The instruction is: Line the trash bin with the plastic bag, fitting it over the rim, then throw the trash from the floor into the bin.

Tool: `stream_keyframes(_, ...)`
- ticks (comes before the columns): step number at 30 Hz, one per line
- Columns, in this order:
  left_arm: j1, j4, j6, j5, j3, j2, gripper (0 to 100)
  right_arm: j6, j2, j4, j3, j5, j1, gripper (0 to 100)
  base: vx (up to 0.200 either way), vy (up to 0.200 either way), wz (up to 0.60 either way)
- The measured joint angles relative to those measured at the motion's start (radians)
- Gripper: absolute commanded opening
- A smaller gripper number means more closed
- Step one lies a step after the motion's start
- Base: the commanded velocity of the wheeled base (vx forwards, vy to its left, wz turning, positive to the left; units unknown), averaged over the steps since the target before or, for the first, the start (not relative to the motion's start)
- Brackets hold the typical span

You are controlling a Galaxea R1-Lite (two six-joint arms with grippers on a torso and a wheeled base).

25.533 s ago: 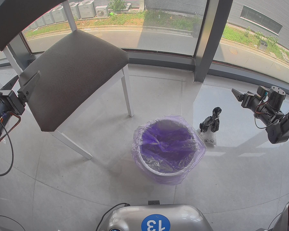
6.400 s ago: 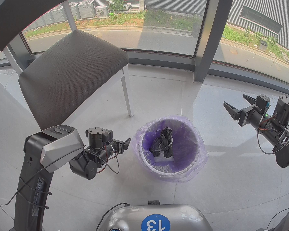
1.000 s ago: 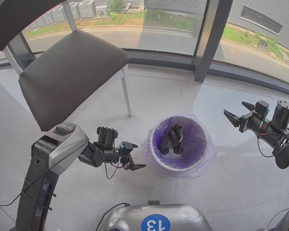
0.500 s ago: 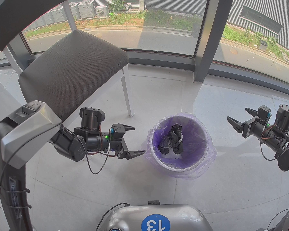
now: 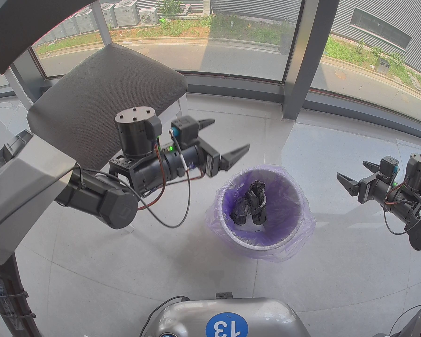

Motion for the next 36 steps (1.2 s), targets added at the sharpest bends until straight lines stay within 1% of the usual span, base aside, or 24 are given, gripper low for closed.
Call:
stream_keyframes(2, 0.0, -0.031, -0.049, 0.07, -0.055, -0.007, 100, 0.006, -0.004, 0.001, 0.012, -0.04, 0.029, 100, 0.0, 0.0, 0.0)
stream_keyframes(5, 0.002, -0.048, -0.078, 0.116, -0.104, -0.019, 100, 0.012, -0.004, 0.002, 0.02, -0.115, 0.099, 100, 0.0, 0.0, 0.0)
stream_keyframes(8, 0.017, -0.044, -0.084, 0.149, -0.13, -0.041, 100, 0.014, -0.001, 0.013, 0.011, -0.165, 0.16, 100, 0.0, 0.0, 0.0)
stream_keyframes(11, 0.036, 0.03, -0.074, 0.201, -0.143, -0.079, 100, 0.016, 0.0, 0.081, -0.025, -0.189, 0.197, 100, 0.0, 0.0, 0.0)
stream_keyframes(15, 0.066, 0.149, -0.037, 0.296, -0.154, -0.126, 100, 0.02, -0.003, 0.213, -0.119, -0.216, 0.211, 100, 0.0, 0.0, 0.0)
stream_keyframes(17, 0.078, 0.181, -0.012, 0.339, -0.157, -0.142, 100, 0.022, -0.007, 0.278, -0.165, -0.225, 0.206, 100, 0.0, 0.0, 0.0)
stream_keyframes(19, 0.106, 0.217, 0.034, 0.39, -0.16, -0.162, 100, 0.029, -0.017, 0.404, -0.252, -0.237, 0.189, 100, 0.0, 0.0, 0.0)
stream_keyframes(23, 0.151, 0.252, 0.091, 0.43, -0.16, -0.186, 100, 0.05, -0.036, 0.541, -0.379, -0.249, 0.155, 100, 0.0, 0.0, 0.0)
stream_keyframes(25, 0.189, 0.279, 0.123, 0.443, -0.161, -0.201, 100, 0.064, -0.047, 0.6, -0.445, -0.253, 0.13, 100, 0.0, 0.0, 0.0)
stream_keyframes(29, 0.275, 0.355, 0.168, 0.438, -0.159, -0.239, 100, 0.083, -0.064, 0.638, -0.538, -0.248, 0.075, 100, 0.0, 0.0, 0.0)
stream_keyframes(34, 0.369, 0.46, 0.181, 0.367, -0.153, -0.31, 100, 0.096, -0.087, 0.667, -0.673, -0.22, -0.004, 100, 0.0, 0.0, 0.0)
stream_keyframes(36, 0.386, 0.481, 0.18, 0.356, -0.153, -0.333, 100, 0.097, -0.093, 0.684, -0.725, -0.214, -0.023, 100, 0.0, 0.0, 0.0)
